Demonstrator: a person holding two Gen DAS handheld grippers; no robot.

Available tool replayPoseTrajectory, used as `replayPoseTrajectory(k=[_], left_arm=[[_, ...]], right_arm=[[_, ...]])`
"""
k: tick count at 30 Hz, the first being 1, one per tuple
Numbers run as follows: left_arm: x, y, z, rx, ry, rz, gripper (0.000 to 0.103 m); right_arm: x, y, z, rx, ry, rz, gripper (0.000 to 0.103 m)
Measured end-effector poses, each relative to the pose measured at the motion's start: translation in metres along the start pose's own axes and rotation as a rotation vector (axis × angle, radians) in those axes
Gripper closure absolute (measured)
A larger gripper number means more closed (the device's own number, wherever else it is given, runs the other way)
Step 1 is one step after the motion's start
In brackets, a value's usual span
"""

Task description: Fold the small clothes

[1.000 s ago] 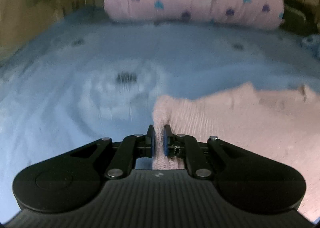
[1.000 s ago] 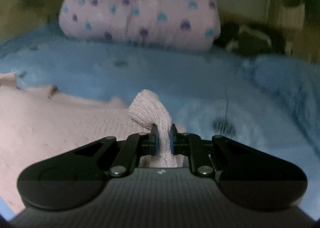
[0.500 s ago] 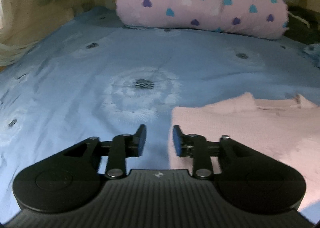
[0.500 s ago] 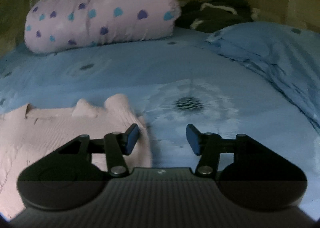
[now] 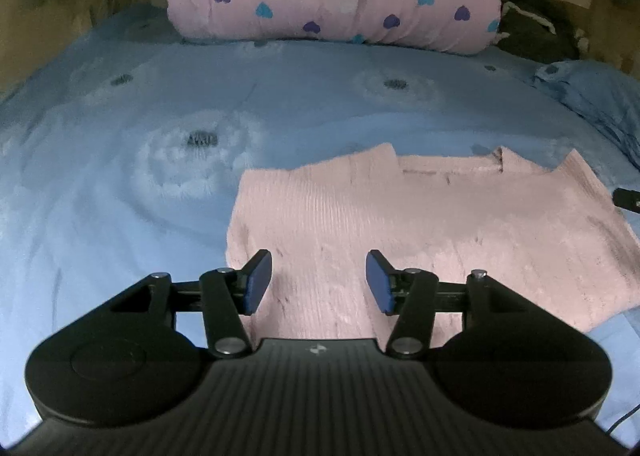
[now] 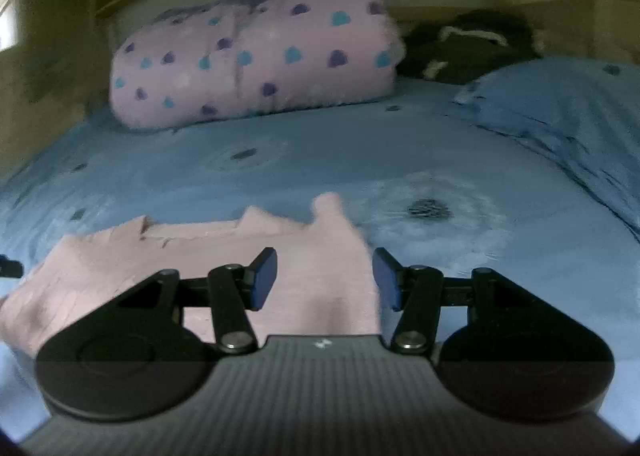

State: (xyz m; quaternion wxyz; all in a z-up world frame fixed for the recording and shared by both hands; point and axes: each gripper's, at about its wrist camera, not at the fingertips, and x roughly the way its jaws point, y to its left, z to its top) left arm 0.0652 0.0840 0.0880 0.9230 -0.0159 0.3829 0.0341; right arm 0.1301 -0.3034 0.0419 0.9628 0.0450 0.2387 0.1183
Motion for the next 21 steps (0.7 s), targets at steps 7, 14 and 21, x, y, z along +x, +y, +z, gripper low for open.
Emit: replayPoseTrajectory(k=[7, 14, 21], left_arm=[[0.029, 0.012, -0.019, 0.017, 0.026, 0.017, 0.036], [0.033, 0.020, -0.015, 0.009, 0.036, -0.004, 0.033], [0.025, 0.024, -0.014, -0.015, 0.048, -0.021, 0.033]], right_arm=[[0.043, -0.002, -0.003, 0.105, 0.091, 0.111, 0.048], [0.082, -0.017, -0.013, 0.159, 0.107, -0.018, 0.049], [0.052, -0.010, -0.007, 0.213, 0.104, -0.074, 0.048]])
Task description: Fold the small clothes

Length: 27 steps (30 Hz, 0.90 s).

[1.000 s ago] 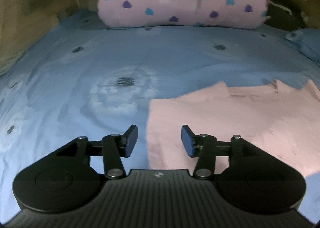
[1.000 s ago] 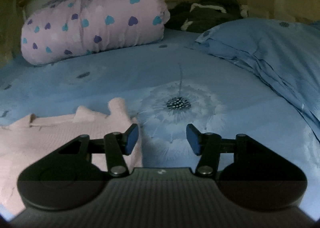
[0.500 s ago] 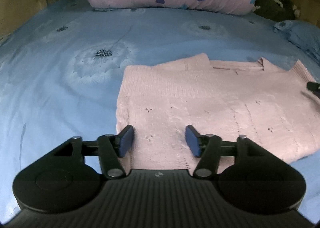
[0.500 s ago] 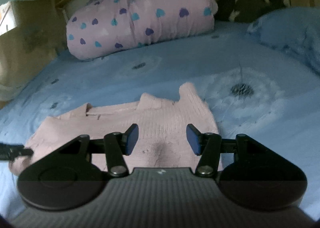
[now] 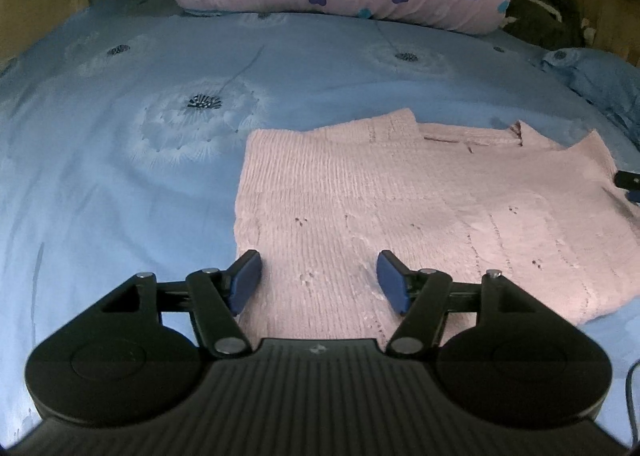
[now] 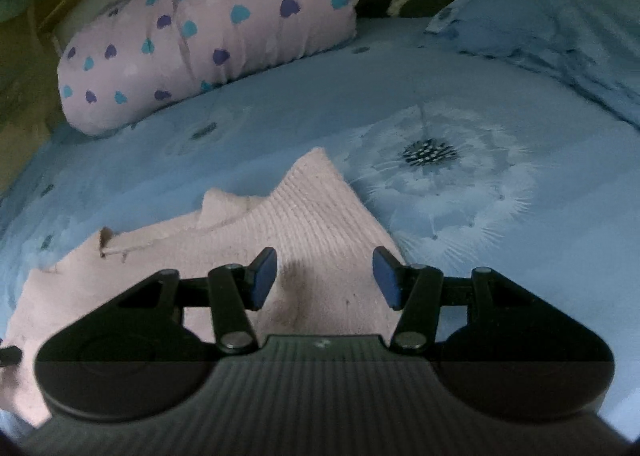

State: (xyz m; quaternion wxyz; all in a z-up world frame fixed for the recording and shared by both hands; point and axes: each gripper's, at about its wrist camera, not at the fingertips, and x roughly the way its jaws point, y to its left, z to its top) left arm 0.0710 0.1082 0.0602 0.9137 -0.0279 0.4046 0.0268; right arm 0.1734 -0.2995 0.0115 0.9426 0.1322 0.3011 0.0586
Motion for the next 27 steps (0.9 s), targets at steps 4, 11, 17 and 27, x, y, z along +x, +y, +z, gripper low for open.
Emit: replayPoseTrajectory(k=[4, 11, 17, 27], left_arm=[[-0.009, 0.002, -0.003, 0.003, 0.003, -0.010, 0.032], [-0.021, 0.012, -0.009, -0.030, 0.004, -0.036, 0.032], [-0.026, 0.020, -0.011, -0.049, 0.007, -0.046, 0.031], [-0.023, 0.025, -0.012, -0.077, 0.035, -0.063, 0.031]], right_arm=[[-0.039, 0.008, -0.009, -0.004, -0.027, 0.000, 0.039], [-0.091, 0.018, -0.040, 0.066, -0.048, -0.011, 0.038], [-0.103, 0.018, -0.077, 0.154, -0.043, -0.063, 0.038], [-0.075, 0.009, -0.097, 0.365, -0.058, -0.015, 0.028]])
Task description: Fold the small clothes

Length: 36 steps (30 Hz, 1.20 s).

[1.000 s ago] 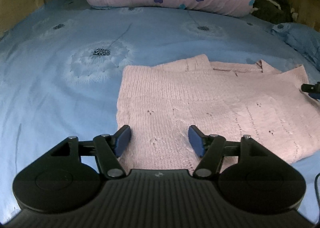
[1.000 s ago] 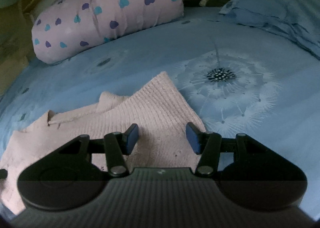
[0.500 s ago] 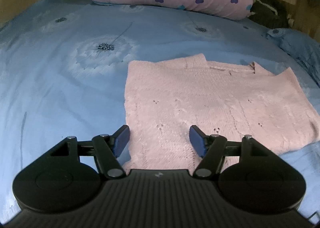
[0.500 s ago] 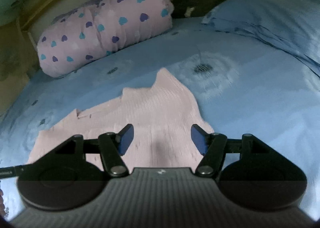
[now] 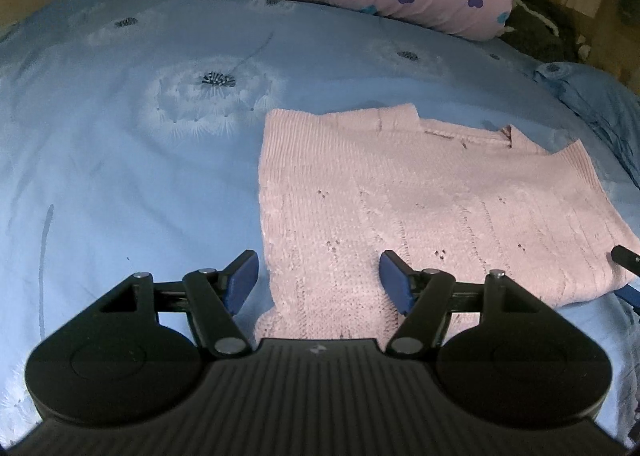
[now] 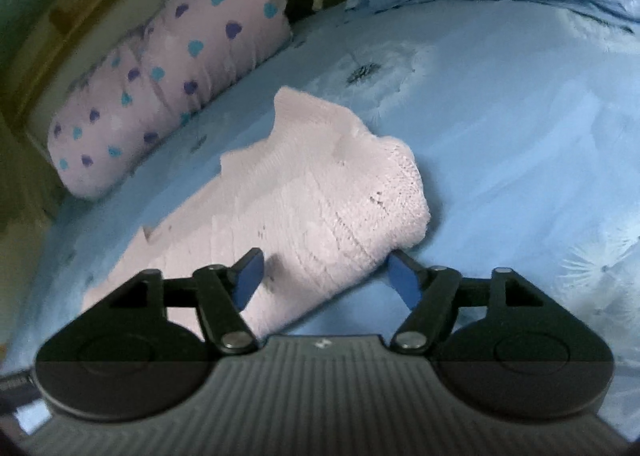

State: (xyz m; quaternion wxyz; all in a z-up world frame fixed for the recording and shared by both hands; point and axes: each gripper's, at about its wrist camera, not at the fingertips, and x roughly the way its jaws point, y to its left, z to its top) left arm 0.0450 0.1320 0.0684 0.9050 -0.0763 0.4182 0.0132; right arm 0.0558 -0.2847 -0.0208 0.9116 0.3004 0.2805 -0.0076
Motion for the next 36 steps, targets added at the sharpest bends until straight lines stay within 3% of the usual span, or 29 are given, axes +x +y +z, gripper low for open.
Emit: replayPoseTrajectory(k=[9, 31, 34, 36], left_arm=[[0.003, 0.000, 0.001, -0.007, 0.006, 0.000, 0.030], [0.003, 0.005, 0.002, -0.022, 0.007, -0.002, 0.025], [0.003, 0.006, 0.003, -0.029, 0.007, -0.004, 0.024], [0.002, 0.006, 0.003, -0.028, 0.005, -0.003, 0.024]], right_arm=[[0.017, -0.009, 0.000, 0.098, -0.060, 0.058, 0.020], [0.038, -0.015, 0.014, 0.218, -0.124, 0.089, 0.020], [0.039, -0.020, 0.016, 0.304, -0.146, 0.077, 0.026], [0.041, -0.023, 0.018, 0.345, -0.153, 0.061, 0.043]])
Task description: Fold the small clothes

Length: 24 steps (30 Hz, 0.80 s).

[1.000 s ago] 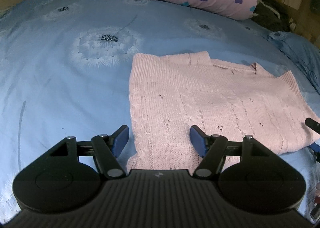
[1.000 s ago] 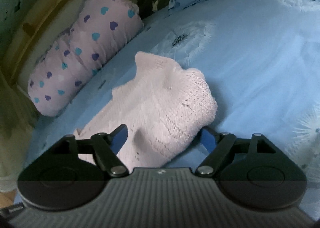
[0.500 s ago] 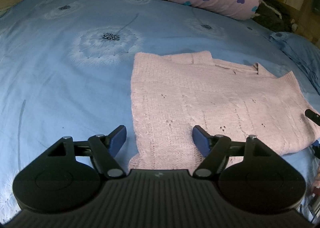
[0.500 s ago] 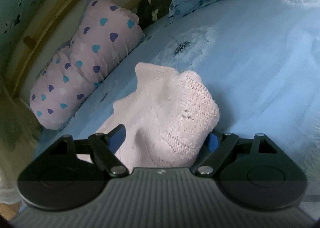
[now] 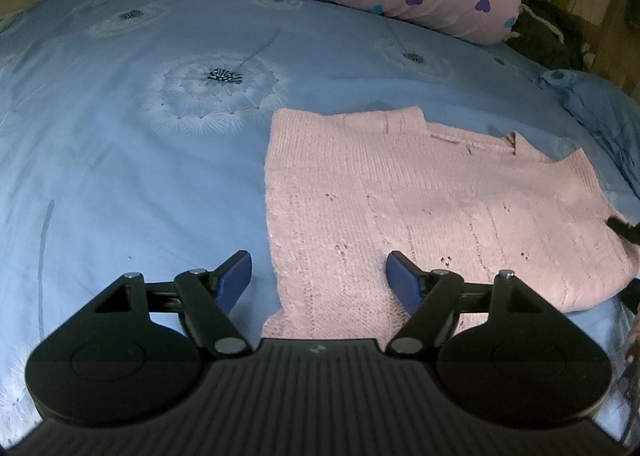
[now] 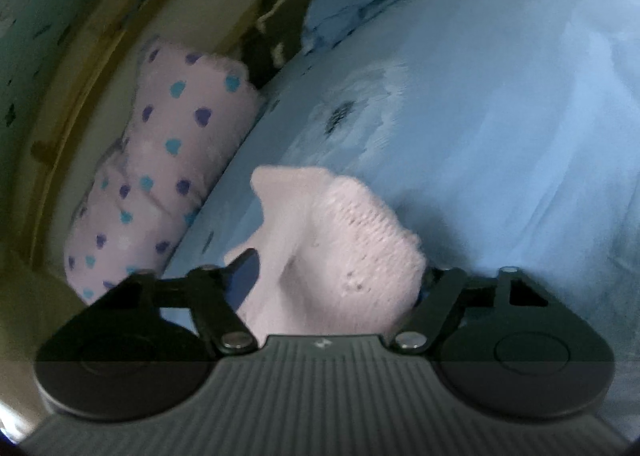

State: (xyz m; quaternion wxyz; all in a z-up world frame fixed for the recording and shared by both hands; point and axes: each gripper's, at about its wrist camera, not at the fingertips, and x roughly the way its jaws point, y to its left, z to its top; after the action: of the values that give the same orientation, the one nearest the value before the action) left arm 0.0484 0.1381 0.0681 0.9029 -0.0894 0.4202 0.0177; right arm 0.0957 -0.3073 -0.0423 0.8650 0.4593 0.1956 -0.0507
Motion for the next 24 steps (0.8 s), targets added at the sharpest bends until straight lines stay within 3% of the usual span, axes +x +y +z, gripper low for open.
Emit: replayPoseTrajectory(k=[1, 2, 5, 16, 24], left_arm=[[-0.001, 0.000, 0.000, 0.000, -0.003, 0.001, 0.024], [-0.002, 0.000, 0.001, -0.001, -0.007, 0.001, 0.024], [-0.006, 0.002, 0.003, -0.012, -0.022, 0.008, 0.024], [-0.010, 0.010, 0.004, -0.038, -0.029, 0.011, 0.024], [-0.010, 0.014, 0.005, -0.056, -0.024, 0.015, 0.024]], right_arm=[[0.002, -0.002, 0.002, 0.016, 0.000, -0.015, 0.050], [0.002, -0.004, 0.003, 0.029, 0.002, -0.021, 0.065], [0.002, -0.009, 0.008, 0.049, 0.022, 0.005, 0.072], [-0.022, 0.055, 0.007, -0.251, -0.020, 0.106, 0.076], [-0.026, 0.120, -0.017, -0.486, 0.002, 0.193, 0.076]])
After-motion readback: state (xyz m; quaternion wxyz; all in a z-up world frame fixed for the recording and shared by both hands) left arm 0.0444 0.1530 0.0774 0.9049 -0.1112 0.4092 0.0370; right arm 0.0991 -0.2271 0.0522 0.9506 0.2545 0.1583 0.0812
